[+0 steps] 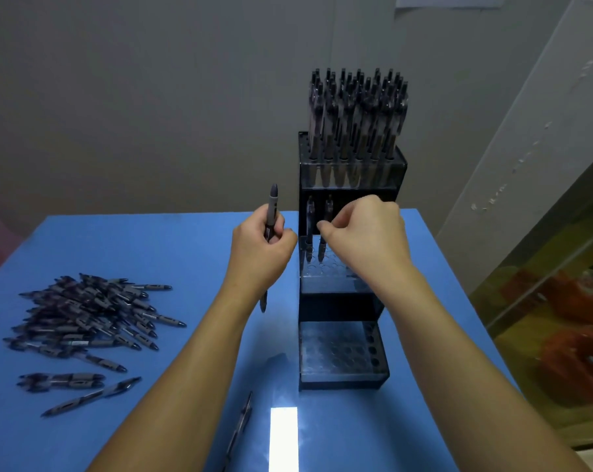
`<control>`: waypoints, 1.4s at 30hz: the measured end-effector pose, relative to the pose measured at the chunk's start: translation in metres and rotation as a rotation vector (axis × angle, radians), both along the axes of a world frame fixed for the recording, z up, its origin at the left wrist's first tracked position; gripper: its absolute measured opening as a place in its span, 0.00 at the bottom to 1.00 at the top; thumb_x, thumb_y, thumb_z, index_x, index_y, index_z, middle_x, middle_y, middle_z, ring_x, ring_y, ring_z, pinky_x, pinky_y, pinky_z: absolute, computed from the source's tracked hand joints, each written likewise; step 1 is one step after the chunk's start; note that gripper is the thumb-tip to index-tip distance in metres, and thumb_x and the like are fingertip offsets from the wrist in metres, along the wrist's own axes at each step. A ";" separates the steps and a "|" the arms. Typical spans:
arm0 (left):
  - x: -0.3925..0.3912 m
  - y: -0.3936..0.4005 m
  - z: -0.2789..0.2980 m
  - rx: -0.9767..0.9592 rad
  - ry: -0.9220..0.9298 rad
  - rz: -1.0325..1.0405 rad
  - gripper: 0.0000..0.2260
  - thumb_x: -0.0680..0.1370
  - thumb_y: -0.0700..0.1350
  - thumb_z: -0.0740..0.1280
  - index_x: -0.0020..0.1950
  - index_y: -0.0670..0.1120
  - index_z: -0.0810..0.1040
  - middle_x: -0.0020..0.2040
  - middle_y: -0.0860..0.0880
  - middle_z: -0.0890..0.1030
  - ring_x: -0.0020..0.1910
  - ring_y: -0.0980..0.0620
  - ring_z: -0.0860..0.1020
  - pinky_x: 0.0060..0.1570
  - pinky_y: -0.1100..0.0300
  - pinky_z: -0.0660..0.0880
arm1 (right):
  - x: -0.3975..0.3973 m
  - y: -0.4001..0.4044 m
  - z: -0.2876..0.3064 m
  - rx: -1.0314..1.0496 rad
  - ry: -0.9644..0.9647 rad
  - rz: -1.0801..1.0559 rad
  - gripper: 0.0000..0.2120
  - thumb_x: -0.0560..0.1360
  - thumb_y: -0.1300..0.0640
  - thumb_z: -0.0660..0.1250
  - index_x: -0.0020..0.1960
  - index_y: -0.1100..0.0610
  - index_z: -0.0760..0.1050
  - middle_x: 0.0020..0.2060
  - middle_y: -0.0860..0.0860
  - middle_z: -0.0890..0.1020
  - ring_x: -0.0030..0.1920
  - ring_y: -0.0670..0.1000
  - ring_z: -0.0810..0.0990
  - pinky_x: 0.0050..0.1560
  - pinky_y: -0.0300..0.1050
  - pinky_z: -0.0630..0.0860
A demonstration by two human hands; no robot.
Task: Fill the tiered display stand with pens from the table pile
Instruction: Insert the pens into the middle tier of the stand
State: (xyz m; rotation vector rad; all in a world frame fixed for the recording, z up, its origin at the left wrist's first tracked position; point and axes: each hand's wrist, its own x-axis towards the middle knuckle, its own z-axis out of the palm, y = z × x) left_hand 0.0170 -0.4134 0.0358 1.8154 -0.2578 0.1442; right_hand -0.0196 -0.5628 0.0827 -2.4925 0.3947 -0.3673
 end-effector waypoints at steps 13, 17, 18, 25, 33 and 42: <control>-0.008 0.001 0.012 0.079 -0.121 -0.144 0.06 0.76 0.36 0.68 0.45 0.38 0.71 0.30 0.56 0.67 0.30 0.53 0.64 0.31 0.60 0.66 | -0.004 0.012 0.033 0.460 -0.148 0.283 0.07 0.70 0.61 0.80 0.44 0.52 0.84 0.35 0.48 0.85 0.37 0.45 0.84 0.39 0.40 0.81; -0.006 0.003 0.015 0.088 -0.102 -0.160 0.08 0.77 0.37 0.68 0.42 0.41 0.70 0.29 0.56 0.67 0.30 0.53 0.64 0.31 0.59 0.67 | -0.006 0.013 0.037 0.491 -0.206 0.277 0.07 0.71 0.64 0.79 0.42 0.54 0.84 0.36 0.50 0.86 0.38 0.49 0.86 0.41 0.43 0.82; -0.006 0.003 0.016 0.089 -0.095 -0.158 0.09 0.77 0.36 0.68 0.41 0.43 0.70 0.28 0.56 0.68 0.29 0.54 0.64 0.31 0.59 0.67 | -0.007 0.012 0.038 0.510 -0.234 0.271 0.07 0.71 0.64 0.78 0.42 0.54 0.83 0.37 0.51 0.86 0.39 0.52 0.86 0.41 0.44 0.83; -0.012 0.000 0.019 0.069 -0.084 -0.134 0.06 0.77 0.35 0.67 0.43 0.42 0.71 0.28 0.56 0.67 0.29 0.53 0.65 0.31 0.60 0.67 | -0.009 0.005 0.049 0.615 -0.354 0.272 0.08 0.72 0.65 0.77 0.42 0.54 0.82 0.35 0.51 0.85 0.36 0.52 0.85 0.41 0.47 0.82; -0.014 0.000 0.020 0.069 -0.040 -0.100 0.07 0.77 0.36 0.68 0.42 0.46 0.73 0.30 0.54 0.70 0.30 0.53 0.66 0.33 0.57 0.68 | -0.013 -0.001 0.056 0.660 -0.476 0.297 0.05 0.74 0.64 0.76 0.48 0.58 0.82 0.37 0.52 0.85 0.36 0.51 0.85 0.40 0.45 0.81; -0.016 -0.007 0.032 0.109 -0.075 -0.111 0.08 0.77 0.42 0.69 0.55 0.51 0.81 0.45 0.52 0.84 0.45 0.48 0.83 0.45 0.45 0.83 | -0.012 0.008 0.028 0.416 -0.214 0.382 0.07 0.70 0.57 0.81 0.45 0.51 0.86 0.38 0.45 0.87 0.43 0.44 0.86 0.49 0.46 0.85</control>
